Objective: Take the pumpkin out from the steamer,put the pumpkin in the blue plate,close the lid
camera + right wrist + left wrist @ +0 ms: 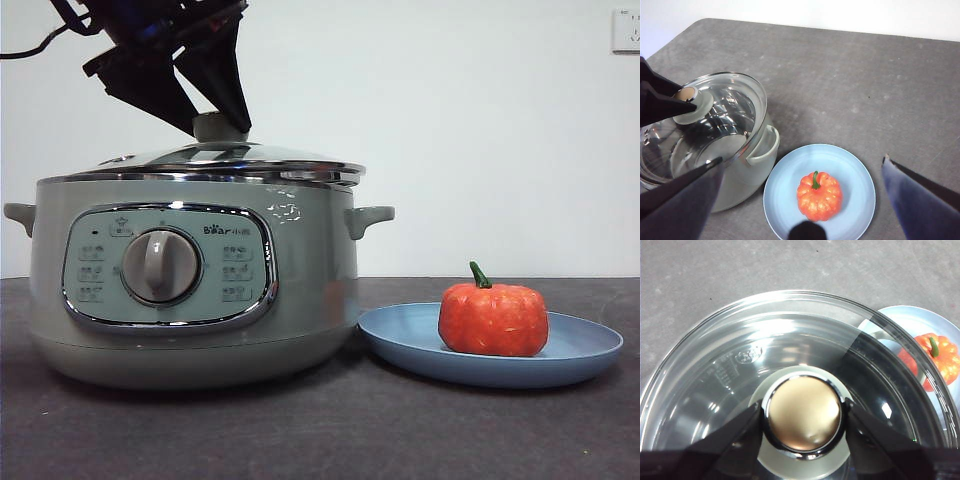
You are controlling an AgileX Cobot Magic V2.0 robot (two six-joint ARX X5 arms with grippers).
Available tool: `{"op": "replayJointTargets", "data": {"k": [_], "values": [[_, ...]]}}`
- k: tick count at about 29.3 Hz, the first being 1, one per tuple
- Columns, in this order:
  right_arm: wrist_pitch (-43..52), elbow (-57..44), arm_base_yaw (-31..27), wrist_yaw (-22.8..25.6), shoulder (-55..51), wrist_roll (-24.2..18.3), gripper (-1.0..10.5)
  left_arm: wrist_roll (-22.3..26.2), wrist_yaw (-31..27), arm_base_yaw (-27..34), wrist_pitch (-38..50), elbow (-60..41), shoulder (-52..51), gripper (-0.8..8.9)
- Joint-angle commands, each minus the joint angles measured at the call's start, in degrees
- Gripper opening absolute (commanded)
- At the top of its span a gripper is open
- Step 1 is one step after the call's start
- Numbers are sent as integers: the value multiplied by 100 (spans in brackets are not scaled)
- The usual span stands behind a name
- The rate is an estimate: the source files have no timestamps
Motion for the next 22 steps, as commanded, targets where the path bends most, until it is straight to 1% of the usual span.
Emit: {"op": "replayJointTargets", "data": {"k": [1,3,9,15,22], "values": [[35,-48,2,33,-2,50,534,28,-164,-2,-175,17,50,-9],[33,-46,2,33,-2,50,534,35,-240,0,-280,17,50,-9],[37,-48,2,33,-2,52,534,42,-227,2,-391,17,50,-9],[35,-48,2,33,-2,52,534,44,-234,0,-691,17,50,-9],[33,-48,2,31,-2,52,534,44,-249,0,-715,17,50,-9]]}}
